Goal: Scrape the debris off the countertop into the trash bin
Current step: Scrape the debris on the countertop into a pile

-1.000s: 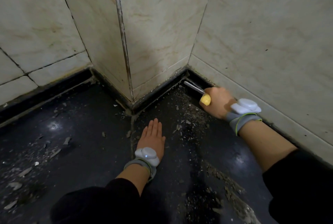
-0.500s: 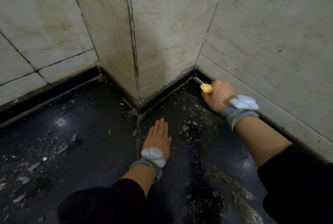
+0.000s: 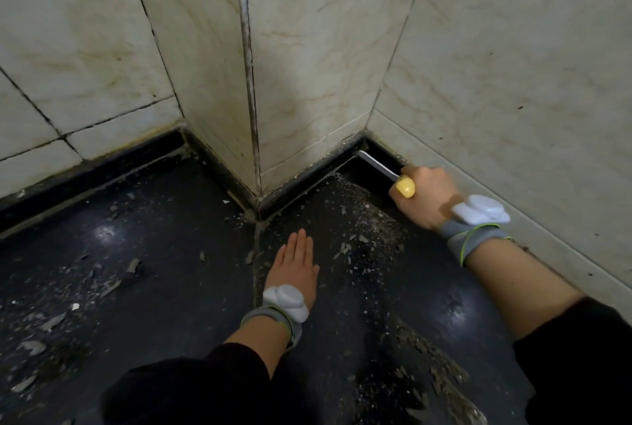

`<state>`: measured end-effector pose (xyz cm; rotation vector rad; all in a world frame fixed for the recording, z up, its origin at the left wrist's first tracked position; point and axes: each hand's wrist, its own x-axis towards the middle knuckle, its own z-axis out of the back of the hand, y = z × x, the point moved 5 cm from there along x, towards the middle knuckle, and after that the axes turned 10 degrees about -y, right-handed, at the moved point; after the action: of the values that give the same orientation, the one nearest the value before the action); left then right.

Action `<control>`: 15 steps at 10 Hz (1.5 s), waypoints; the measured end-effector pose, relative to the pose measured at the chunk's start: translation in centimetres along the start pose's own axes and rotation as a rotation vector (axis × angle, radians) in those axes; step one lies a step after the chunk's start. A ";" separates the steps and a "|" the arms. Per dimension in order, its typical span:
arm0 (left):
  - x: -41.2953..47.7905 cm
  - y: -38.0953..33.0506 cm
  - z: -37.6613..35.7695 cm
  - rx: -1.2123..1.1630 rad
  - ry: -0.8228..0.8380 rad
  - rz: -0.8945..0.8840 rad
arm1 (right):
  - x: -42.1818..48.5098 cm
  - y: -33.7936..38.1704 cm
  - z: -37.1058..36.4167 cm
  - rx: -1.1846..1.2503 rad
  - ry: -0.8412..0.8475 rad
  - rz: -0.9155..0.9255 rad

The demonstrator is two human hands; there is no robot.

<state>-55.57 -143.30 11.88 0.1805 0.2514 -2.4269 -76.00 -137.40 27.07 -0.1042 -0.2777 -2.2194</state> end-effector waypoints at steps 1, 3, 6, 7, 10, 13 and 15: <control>0.1 0.1 -0.1 -0.006 0.001 0.005 | 0.3 1.1 -1.6 -0.040 0.023 -0.030; 0.1 0.0 -0.2 -0.004 0.003 -0.002 | -1.4 2.5 -2.0 -0.091 0.171 0.161; 0.1 0.1 -0.3 0.013 0.014 0.005 | -2.4 1.1 0.4 0.057 0.119 0.272; 0.2 -0.1 -0.1 0.013 0.013 0.000 | -1.6 0.7 -0.8 0.046 0.089 0.217; 0.0 -0.1 0.1 0.033 0.023 0.003 | -4.6 1.7 0.5 0.097 0.173 0.312; -0.1 -0.3 0.3 0.027 0.036 0.002 | -8.4 1.9 2.5 0.083 0.253 0.355; -0.1 -0.2 0.4 0.030 0.024 0.003 | -8.1 0.4 3.8 0.109 0.115 0.233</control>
<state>-55.67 -143.14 12.29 0.2227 0.2257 -2.4274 -70.84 -130.52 29.47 0.0481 -0.3068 -1.9671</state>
